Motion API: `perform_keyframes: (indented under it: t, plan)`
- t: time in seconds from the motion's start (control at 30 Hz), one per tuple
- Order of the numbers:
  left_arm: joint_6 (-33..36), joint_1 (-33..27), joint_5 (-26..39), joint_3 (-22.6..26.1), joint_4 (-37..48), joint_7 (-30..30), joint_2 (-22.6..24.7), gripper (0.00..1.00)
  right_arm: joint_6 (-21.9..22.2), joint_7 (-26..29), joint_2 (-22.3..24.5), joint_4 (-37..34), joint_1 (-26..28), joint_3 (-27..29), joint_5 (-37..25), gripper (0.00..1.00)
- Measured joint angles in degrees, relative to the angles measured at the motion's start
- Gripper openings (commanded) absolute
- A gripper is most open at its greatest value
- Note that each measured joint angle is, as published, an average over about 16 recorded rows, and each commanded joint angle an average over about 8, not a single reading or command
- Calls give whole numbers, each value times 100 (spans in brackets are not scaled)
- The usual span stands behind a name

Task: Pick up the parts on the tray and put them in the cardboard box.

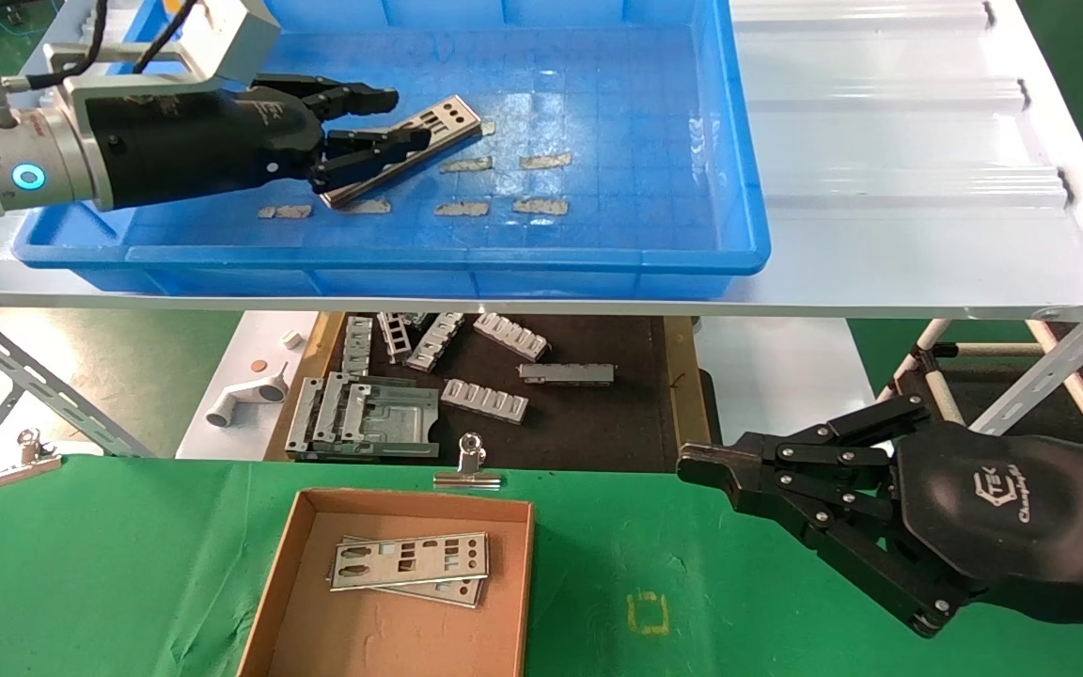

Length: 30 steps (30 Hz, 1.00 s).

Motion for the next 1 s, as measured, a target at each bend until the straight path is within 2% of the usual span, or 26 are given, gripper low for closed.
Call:
perform_keyframes:
  t: [0.2, 0.23, 0.47, 0.5, 0.77, 1.0]
  plan:
    - [39, -1, -1, -1, 34, 38, 9, 2, 0, 0, 0, 0, 0, 0, 0, 0]
    - [40, 3, -5, -3, 39, 48, 10, 11, 0, 0, 0, 0, 0, 0, 0, 0]
    - [61, 12, -45, -32, 65, 91, 5, 97, 0, 0, 0, 0, 0, 0, 0, 0]
    - [73, 6, -51, -36, 67, 87, 2, 100, 0, 0, 0, 0, 0, 0, 0, 0]
    - [103, -142, -64, -44, 102, -66, 1, 100, 0, 0, 0, 0, 0, 0, 0, 0]
    - [-204, -311, -11, -6, 163, -276, 53, 100, 0, 0, 0, 0, 0, 0, 0, 0]
